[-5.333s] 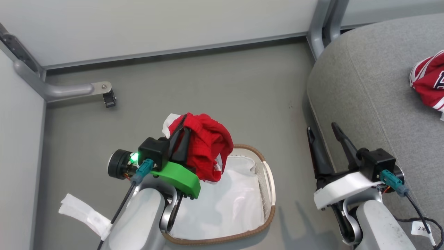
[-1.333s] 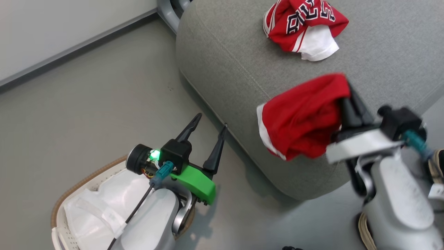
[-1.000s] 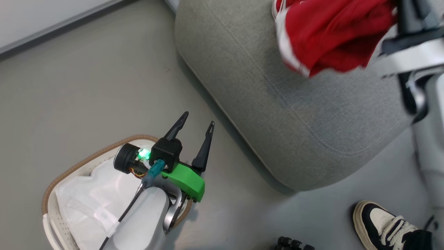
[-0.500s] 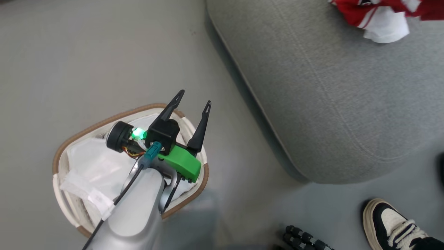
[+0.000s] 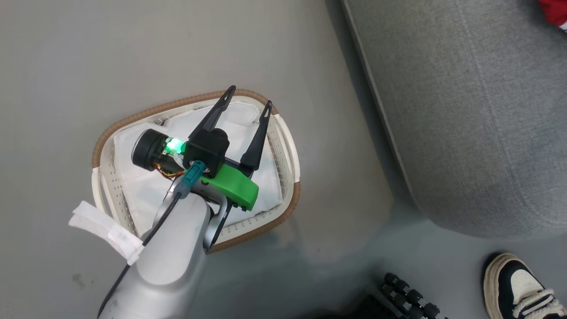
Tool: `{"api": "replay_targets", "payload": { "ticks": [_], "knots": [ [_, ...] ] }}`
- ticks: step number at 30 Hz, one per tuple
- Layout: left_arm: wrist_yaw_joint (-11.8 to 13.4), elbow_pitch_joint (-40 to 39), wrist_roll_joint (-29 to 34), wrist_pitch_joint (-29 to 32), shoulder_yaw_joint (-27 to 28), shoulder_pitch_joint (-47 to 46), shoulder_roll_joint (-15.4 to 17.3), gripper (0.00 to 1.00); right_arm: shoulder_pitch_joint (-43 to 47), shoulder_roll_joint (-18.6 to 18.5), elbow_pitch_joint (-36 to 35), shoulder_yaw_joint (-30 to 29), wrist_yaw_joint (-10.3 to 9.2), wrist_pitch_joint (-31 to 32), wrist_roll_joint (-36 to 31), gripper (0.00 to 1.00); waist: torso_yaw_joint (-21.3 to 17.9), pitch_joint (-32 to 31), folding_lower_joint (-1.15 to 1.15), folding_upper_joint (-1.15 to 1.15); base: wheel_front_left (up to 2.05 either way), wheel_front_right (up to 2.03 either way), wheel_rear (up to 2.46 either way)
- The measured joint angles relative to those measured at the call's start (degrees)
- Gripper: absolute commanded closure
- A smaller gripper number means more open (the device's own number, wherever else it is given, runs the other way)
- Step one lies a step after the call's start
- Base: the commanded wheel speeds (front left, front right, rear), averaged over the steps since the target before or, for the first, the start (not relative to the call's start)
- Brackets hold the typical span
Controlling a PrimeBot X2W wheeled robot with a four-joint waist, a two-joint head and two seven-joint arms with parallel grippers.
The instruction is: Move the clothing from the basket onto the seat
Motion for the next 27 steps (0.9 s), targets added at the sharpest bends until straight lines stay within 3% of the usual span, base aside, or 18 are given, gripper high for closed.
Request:
{"api": "replay_targets", "payload": {
  "ticks": [3, 4, 5, 6, 7, 18, 27],
  "knots": [
    [0.0, -0.1, 0.1, 0.0, 0.6, -0.3, -0.1, 0.0, 1.1, 1.7, 0.3, -1.7, 0.0, 0.0, -0.4, 1.0, 1.1, 1.6, 0.0, 0.0, 0.0, 0.0, 0.0],
    [0.0, -0.1, 0.1, 0.0, 0.8, -0.3, -0.1, 0.0, 1.6, 2.2, 0.6, -2.2, 0.0, 0.0, -0.5, 0.87, 1.5, 2.0, 0.0, 0.0, 0.0, 0.0, 0.0],
    [0.1, -0.1, 0.2, 0.0, 0.9, -0.3, -0.1, 0.0, 2.2, 2.6, 0.7, -2.7, 0.0, 0.0, -0.5, 0.71, 1.7, 2.4, 0.0, 0.0, 0.0, 0.0, 0.0],
    [0.1, -0.1, 0.3, 0.0, 1.0, -0.3, -0.1, 0.0, 2.9, 3.0, 0.6, -3.3, 0.0, 0.0, -0.6, 0.31, 2.0, 2.7, 0.0, 0.0, 0.0, 0.0, 0.0],
    [0.1, -0.1, 0.4, 0.0, 1.2, -0.4, -0.2, 0.0, 3.7, 3.3, 0.4, -4.0, 0.0, 0.0, -0.6, 0.02, 2.2, 3.0, 0.0, 0.0, 0.0, 0.0, 0.0],
    [0.3, 0.5, 0.9, 0.0, 4.4, 0.2, -0.2, 0.0, 16.0, 8.1, -7.1, -6.6, 0.0, 0.0, 1.8, 0.0, 2.5, 0.6, 0.0, 0.0, 0.0, 0.0, 0.0],
    [0.5, 0.6, 0.8, 0.0, 7.7, 3.9, -0.3, 0.0, 25.3, 11.0, -13.7, -3.2, 0.0, 0.0, 5.4, 0.0, 2.0, -4.6, 0.0, 0.0, 0.0, 0.0, 0.0]
  ]
}}
